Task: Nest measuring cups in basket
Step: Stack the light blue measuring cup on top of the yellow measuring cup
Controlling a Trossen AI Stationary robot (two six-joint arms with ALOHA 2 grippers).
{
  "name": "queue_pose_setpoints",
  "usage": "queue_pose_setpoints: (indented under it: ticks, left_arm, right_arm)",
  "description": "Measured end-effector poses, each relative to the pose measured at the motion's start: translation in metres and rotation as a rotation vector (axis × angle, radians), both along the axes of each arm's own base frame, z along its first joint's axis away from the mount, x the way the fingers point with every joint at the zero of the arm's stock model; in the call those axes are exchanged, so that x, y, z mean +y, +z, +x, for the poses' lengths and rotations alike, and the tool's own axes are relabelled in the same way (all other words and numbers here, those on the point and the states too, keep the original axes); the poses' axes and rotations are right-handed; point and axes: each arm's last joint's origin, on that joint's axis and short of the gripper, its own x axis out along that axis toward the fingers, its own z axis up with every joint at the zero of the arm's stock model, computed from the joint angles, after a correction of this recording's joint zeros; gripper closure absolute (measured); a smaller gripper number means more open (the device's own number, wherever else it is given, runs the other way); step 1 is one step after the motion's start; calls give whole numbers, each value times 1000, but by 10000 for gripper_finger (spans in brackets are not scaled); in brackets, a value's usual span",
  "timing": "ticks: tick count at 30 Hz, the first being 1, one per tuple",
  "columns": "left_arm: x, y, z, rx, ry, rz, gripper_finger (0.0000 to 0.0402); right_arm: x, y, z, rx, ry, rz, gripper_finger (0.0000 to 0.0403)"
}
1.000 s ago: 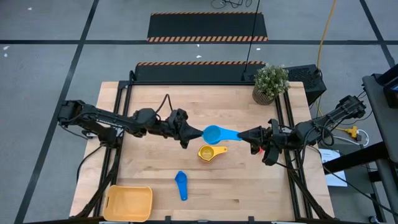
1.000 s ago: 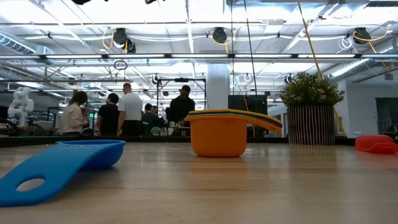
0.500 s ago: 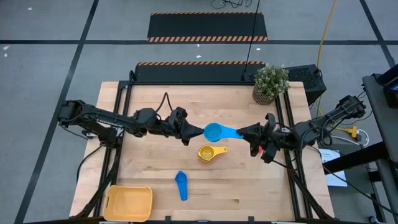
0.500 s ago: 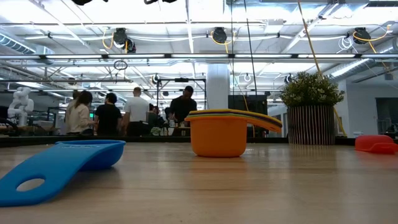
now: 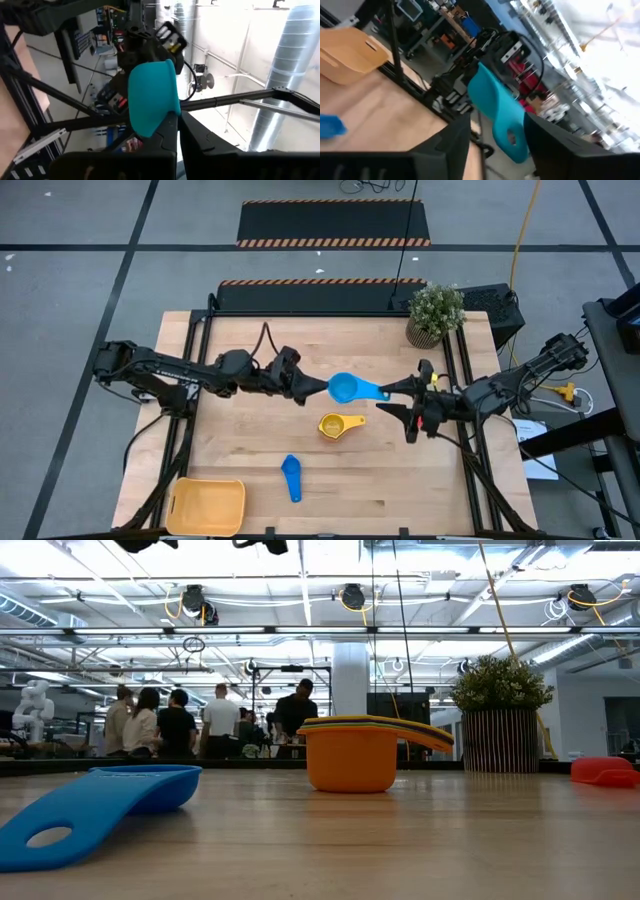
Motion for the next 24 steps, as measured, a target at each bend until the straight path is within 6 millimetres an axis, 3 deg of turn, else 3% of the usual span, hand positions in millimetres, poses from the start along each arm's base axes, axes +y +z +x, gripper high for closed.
queue_pose_setpoints:
  ticks: [10, 19, 24]
  left_arm:
    - [0, 2, -1, -47, 11, 101, 401]
    - [0, 16, -7, -218, -18, 188, 401]
    - [2, 20, -10, -260, -24, 233, 401]
  right_arm:
    - [-2, -13, -1, 44, -76, 478, 186]
    - [-2, -24, -3, 40, -136, 1169, 189]
    - [0, -36, -6, 156, -189, 1510, 190]
